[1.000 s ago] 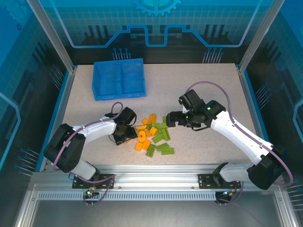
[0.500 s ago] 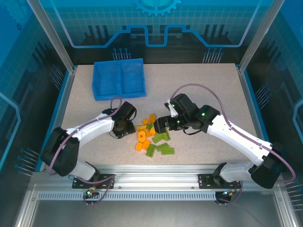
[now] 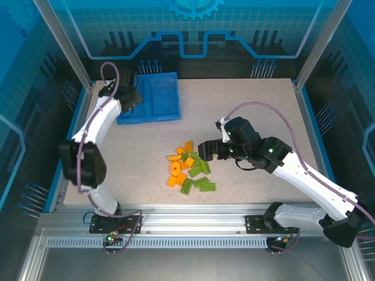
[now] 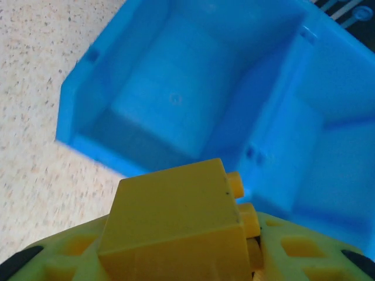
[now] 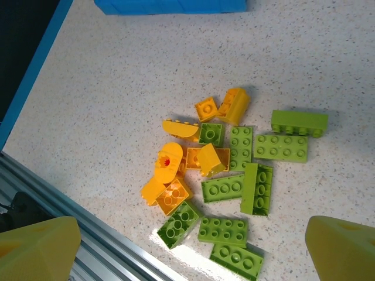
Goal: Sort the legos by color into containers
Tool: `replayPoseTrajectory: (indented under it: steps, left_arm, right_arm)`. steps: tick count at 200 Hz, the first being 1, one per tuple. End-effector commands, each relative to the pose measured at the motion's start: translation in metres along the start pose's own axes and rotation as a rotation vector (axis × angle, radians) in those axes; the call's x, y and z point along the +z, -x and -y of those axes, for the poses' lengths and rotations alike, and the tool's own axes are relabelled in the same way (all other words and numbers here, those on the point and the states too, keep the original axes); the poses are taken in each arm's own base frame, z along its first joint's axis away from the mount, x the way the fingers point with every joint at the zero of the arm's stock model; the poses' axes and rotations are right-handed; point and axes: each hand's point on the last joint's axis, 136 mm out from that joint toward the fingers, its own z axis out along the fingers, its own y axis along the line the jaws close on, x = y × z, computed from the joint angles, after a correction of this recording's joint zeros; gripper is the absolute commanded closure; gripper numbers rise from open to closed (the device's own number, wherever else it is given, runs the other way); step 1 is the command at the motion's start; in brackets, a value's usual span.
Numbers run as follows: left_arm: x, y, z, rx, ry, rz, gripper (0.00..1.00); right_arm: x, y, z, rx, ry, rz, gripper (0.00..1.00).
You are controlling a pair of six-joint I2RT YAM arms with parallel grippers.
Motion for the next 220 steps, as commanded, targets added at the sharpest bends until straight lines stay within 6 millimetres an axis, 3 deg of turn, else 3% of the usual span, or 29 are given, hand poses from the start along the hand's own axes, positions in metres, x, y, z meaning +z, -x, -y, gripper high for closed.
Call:
replayPoseTrajectory:
  steps: [1, 27, 60, 87, 119, 140, 159, 172, 198, 220]
  left_arm:
    - [0.048, 0.004, -0.005, -0.052, 0.036, -0.1, 0.64]
    - [0.095, 0.007, -0.002, -0.121, 0.047, -0.188, 0.64]
    - [0.129, 0.009, -0.006, -0.178, 0.082, -0.217, 0.55]
    - [0.134, 0.01, 0.002, -0.188, 0.039, -0.24, 0.38]
    - [0.116, 0.014, 0.014, -0.175, -0.025, -0.237, 0.32]
    - [0.081, 0.028, 0.022, -0.154, -0.08, -0.2, 0.32]
    - [0.025, 0.037, 0.033, -0.146, -0.174, -0.147, 0.32]
    - [-0.027, 0.038, 0.041, -0.128, -0.271, -0.089, 0.32]
    - [-0.117, 0.009, 0.05, 0.044, -0.416, 0.021, 0.31]
    - [-0.176, -0.041, 0.061, 0.31, -0.536, 0.081, 0.31]
  right_arm:
    - [-0.01, -0.009, 0.008, 0.031, -0.025, 0.014, 0.0]
    - [-0.022, -0.011, 0.014, 0.053, -0.034, 0.043, 0.0]
    - [-0.031, -0.014, 0.018, 0.073, -0.036, 0.058, 0.0]
    - [-0.036, -0.013, 0.02, 0.084, -0.041, 0.073, 0.0]
    - [-0.033, -0.011, 0.024, 0.09, -0.063, 0.088, 0.0]
    - [-0.029, -0.007, 0.032, 0.099, -0.117, 0.102, 0.0]
    - [-0.019, -0.002, 0.044, 0.114, -0.194, 0.109, 0.0]
    - [-0.007, 0.003, 0.049, 0.116, -0.232, 0.096, 0.0]
    - [0.026, 0.011, 0.066, 0.165, -0.314, 0.021, 0.0]
    - [0.059, 0.014, 0.085, 0.248, -0.369, -0.048, 0.0]
